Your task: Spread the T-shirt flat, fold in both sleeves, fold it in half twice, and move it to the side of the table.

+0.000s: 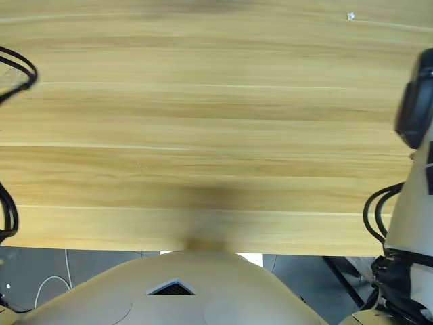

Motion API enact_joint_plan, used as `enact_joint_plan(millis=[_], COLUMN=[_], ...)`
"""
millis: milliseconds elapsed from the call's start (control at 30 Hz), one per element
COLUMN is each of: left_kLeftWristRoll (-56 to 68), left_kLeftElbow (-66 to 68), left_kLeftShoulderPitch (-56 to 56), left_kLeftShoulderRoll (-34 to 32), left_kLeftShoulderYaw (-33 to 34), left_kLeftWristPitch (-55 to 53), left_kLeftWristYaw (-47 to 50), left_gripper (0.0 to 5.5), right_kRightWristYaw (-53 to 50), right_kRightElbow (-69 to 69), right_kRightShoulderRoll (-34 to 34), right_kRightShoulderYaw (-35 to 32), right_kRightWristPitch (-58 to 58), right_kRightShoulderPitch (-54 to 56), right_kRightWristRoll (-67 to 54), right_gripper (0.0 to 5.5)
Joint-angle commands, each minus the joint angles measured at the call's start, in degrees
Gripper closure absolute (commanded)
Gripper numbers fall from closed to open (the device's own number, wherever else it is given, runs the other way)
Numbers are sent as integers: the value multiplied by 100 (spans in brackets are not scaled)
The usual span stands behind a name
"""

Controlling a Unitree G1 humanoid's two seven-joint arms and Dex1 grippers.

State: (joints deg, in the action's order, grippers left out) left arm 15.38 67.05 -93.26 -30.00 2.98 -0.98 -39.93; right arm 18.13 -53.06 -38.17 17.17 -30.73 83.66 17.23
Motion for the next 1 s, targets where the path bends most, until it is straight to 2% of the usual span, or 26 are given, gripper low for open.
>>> enact_joint_plan(millis=[33, 100, 167, 267, 367, 533, 567, 700, 767, 833, 900, 1000], left_kLeftWristRoll=[91, 349, 553, 706, 671, 253, 159, 174, 304, 594, 1248, 2351], left_kLeftElbow=[-1203, -3148, -4700, -6178, -6927, -7297, -7323, -7485, -7554, -7685, -7990, -8407], left_kLeftShoulderPitch=[2164, 4248, 5900, 7601, 8717, 9475, 9557, 9811, 9903, 10036, 10200, 10387], left_kLeftShoulderRoll=[-283, -678, -1117, -1594, -1843, -1956, -1938, -1923, -1962, -1985, -1995, -1999], left_kLeftShoulderYaw=[-342, -682, -692, -300, 4, -83, -173, -329, -278, -141, 157, 762], left_kLeftWristPitch=[119, 212, 153, 4, -83, 72, 118, 184, 240, 303, 159, -142], left_kLeftWristYaw=[-2453, -3530, -3964, -4243, -4317, -3996, -3944, -3977, -4038, -4181, -4379, -4642], left_gripper=[539, 539, 539, 539, 539, 539, 501, 442, 440, 440, 440, 440], right_kRightWristYaw=[744, 1305, 1833, 2532, 3186, 3644, 3698, 3954, 4123, 4287, 4526, 4470], right_kRightElbow=[729, 1798, 2947, 4491, 5639, 6185, 6237, 6529, 6721, 6905, 7020, 6942], right_kRightShoulderRoll=[-383, -709, -1062, -1617, -2044, -2143, -2136, -2133, -2168, -2162, -2187, -1852], right_kRightShoulderYaw=[374, 589, 754, 941, 1111, 1023, 989, 816, 685, 461, 75, -690], right_kRightWristPitch=[-991, -1080, -912, -469, 93, 846, 984, 1380, 1547, 1734, 1993, 2582], right_kRightShoulderPitch=[-2209, -3464, -4489, -5861, -7095, -7865, -7941, -8257, -8396, -8477, -8475, -7949], right_kRightWristRoll=[81, -116, -363, -690, -1059, -1067, -1096, -1351, -1629, -2128, -2895, -4060], right_gripper=[550, 550, 550, 550, 550, 550, 518, 453, 419, 386, 386, 386])
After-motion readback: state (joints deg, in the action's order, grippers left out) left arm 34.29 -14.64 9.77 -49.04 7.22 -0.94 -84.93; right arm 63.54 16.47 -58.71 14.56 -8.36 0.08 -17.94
